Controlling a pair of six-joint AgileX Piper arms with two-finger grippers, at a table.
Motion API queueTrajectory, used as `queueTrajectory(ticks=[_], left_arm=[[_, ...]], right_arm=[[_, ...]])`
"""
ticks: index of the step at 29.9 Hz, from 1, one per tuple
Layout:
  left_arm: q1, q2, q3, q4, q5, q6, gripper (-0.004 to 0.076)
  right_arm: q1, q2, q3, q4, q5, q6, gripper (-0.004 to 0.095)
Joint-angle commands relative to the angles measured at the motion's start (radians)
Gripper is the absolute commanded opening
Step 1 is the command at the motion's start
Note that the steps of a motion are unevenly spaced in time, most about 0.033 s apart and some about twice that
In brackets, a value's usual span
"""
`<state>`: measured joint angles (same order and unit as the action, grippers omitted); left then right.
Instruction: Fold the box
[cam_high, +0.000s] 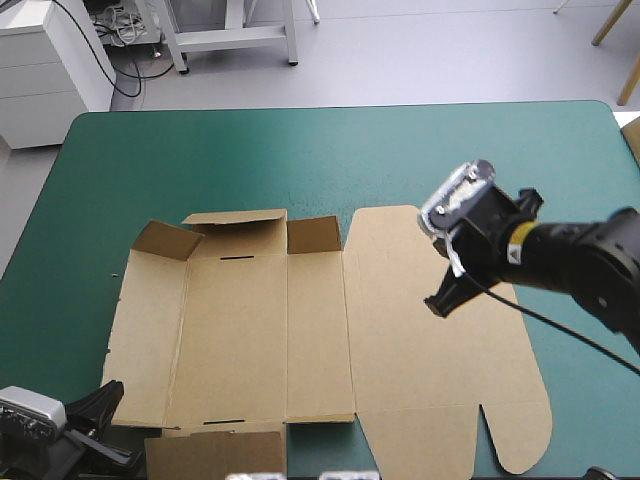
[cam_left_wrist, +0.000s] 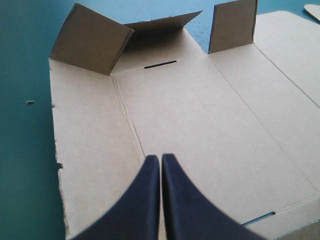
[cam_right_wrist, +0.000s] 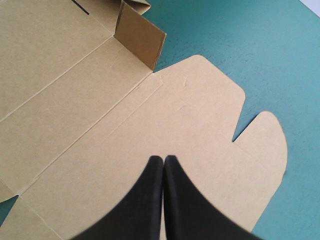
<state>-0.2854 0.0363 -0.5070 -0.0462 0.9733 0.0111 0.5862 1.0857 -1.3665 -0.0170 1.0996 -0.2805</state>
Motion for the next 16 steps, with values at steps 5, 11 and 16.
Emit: queueTrajectory(ticks=[5, 11, 16], left_arm=[[-0.005, 0.018, -0.023, -0.001, -0.074, -0.011, -0.0008], [-0.005, 0.018, -0.023, -0.001, -0.074, -0.011, -0.0008], [-0.005, 0.018, -0.023, -0.005, -0.074, 0.000, -0.0004]], right_arm=[[-0.004, -0.320, 0.384, -0.031, -0.259, 0.169, -0.0020], [-0.004, -0.524, 0.683, -0.028, -0.363, 0.243, -0.0020], [-0.004, -0.652, 0.815, -0.028, -0.419, 0.298, -0.0020]])
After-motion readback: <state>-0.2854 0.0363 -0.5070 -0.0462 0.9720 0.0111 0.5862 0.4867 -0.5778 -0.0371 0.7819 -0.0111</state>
